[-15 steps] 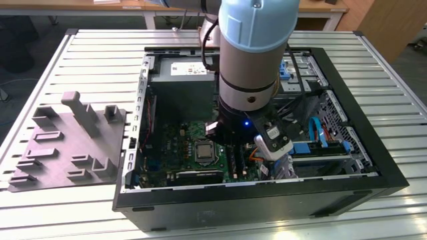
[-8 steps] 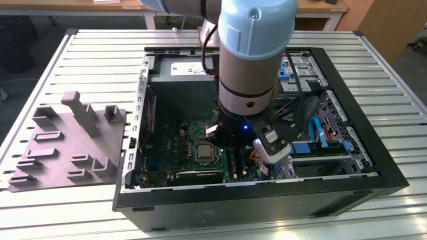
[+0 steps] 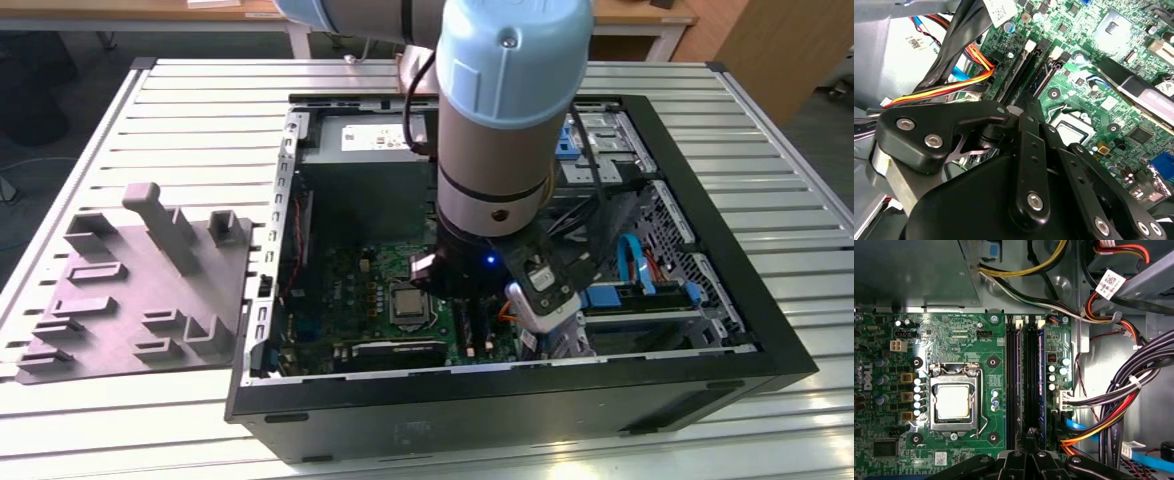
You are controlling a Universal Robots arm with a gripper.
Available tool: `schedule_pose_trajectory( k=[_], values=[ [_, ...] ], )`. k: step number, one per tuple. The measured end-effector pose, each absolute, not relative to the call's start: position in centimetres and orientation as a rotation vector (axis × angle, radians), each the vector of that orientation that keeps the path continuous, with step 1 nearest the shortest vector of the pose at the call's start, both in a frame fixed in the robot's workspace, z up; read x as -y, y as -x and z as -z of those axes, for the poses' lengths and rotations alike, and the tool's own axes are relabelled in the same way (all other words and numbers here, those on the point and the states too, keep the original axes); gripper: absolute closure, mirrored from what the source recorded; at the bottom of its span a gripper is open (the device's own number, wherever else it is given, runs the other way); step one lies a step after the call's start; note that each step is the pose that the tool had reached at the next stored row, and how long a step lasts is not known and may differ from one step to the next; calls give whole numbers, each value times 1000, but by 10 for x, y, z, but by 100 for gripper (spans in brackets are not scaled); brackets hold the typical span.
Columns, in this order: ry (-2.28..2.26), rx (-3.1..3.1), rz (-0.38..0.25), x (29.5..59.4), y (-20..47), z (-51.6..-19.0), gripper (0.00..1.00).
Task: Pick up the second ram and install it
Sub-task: 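Press down the second ram until it locks into place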
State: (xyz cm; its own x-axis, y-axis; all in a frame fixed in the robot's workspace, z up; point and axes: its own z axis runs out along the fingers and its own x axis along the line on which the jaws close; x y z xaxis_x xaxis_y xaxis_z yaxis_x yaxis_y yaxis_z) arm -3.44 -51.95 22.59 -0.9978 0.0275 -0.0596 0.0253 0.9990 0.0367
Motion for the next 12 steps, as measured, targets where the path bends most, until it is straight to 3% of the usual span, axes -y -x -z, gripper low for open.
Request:
schedule_pose_trajectory(
  k=[12],
  values=[
    [-41,-3081,-53,520,36,-223,89]
  ],
)
